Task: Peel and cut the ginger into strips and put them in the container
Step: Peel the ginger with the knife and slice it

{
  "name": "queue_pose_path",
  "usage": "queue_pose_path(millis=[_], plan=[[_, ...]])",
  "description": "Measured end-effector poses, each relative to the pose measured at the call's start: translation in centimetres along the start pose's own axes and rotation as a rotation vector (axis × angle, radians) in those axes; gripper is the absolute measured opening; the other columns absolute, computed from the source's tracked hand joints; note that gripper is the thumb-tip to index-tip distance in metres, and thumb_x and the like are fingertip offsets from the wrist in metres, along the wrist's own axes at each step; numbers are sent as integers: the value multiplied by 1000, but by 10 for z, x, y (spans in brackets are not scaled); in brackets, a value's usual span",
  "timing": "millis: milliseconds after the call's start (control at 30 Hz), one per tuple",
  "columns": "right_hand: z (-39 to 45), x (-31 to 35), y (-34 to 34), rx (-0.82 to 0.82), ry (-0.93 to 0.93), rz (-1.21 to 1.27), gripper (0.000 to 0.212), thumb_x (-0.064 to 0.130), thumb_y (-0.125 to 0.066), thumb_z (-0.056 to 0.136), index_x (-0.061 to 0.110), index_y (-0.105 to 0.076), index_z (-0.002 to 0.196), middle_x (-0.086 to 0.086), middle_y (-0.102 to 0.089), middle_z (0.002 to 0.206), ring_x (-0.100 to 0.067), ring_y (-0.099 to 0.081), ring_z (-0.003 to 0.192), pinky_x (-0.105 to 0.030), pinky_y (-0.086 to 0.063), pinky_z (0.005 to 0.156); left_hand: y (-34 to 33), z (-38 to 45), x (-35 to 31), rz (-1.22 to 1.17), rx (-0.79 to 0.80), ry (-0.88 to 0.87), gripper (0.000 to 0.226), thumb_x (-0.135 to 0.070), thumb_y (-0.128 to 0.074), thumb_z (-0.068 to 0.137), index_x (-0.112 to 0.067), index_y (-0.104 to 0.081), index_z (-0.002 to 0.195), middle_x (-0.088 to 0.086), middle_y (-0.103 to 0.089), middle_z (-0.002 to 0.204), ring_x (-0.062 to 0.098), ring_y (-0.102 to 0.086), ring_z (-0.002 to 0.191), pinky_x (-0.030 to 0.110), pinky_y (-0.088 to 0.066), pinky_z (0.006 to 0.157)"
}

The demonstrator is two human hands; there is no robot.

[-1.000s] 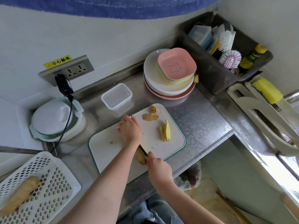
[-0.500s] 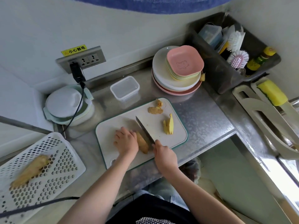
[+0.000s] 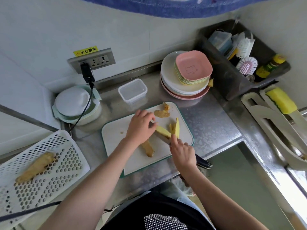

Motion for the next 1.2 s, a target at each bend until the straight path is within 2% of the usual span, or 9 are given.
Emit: queue_pose_path(millis=[100, 200, 300, 400, 500, 833, 967, 1067, 1200], plan=[[0, -7, 10, -116, 17, -8, 59, 18, -68, 82, 8, -30, 125, -7, -67, 95, -28, -67, 75, -34, -49, 58, -18, 18, -3, 62, 466, -86, 50, -51, -62, 82, -29, -57, 126, -9, -52, 133, 18, -37, 127, 35, -32, 106], [2, -15, 14, -168, 55, -39, 75, 15, -92, 45, 8, -42, 101, -5, -62, 59, -25, -57, 43, -29, -40, 37, -30, 26, -6, 65, 645, -60, 51, -53, -63, 81, -35, -55, 128, -4, -50, 133, 18, -38, 127, 33, -30, 107], [3, -19, 9, -133, 90, -64, 74, 19, -91, 50, 9, -40, 102, -3, -61, 59, -24, -57, 43, -29, -37, 37, -38, 28, -7, -5, 709, 20, 37, -49, -66, 81, -35, -63, 115, 0, -54, 116, 20, -51, 110, 31, -39, 95], [0, -23, 9, -71, 86, -70, 50, 20, -61, 90, 10, -22, 120, -4, -66, 93, -26, -66, 78, -32, -44, 60, -43, 32, -7, -23, 610, 61, 34, -42, -68, 82, -25, -63, 111, 3, -61, 113, 24, -57, 106, 32, -45, 88], [-7, -26, 3, -24, 102, -32, 43, 10, -34, 100, 9, -14, 138, -7, -59, 117, -29, -60, 101, -34, -45, 76, -38, 38, 0, -55, 444, 165, 29, -28, -67, 85, -14, -63, 110, 7, -64, 112, 24, -60, 102, 32, -46, 86], [-25, -59, -13, 53, 12, 48, 29, 19, -33, 102, 16, -22, 128, 0, -62, 90, -24, -56, 67, -33, -40, 55, -46, 41, 19, -449, 418, 501, 14, -14, -63, 87, -10, -71, 96, 6, -70, 97, 19, -65, 92, 26, -49, 79], [-21, -48, -7, 45, 8, 186, 24, 30, -30, 103, 16, -36, 121, -5, -64, 84, -30, -64, 72, -34, -45, 58, -15, 28, 35, -371, 54, 563, 13, -17, -55, 90, -12, -65, 95, 2, -66, 92, 15, -59, 83, 25, -42, 69], [-15, -27, 1, 31, -9, 363, 20, 31, -33, 103, 15, -42, 109, -11, -62, 80, -35, -62, 72, -36, -45, 58, 11, -8, 39, -160, -167, 366, 12, -19, -52, 86, -10, -55, 80, 2, -57, 74, 21, -53, 65, 29, -39, 56], [-8, 5, 12, 47, -21, 644, 18, 29, -36, 103, 16, -35, 89, -9, -51, 67, -33, -52, 62, -37, -40, 53, -8, -68, 18, 269, -3, -280, 20, -27, -46, 73, -11, -58, 75, 4, -57, 75, 25, -52, 71, 33, -34, 65]])
Point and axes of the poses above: each hand's wrist, its own z-axis towards the middle knuckle, its own y-axis out of the back of the hand, x = y × z, the point moved 5 cm from there along z, towards the middle knuckle
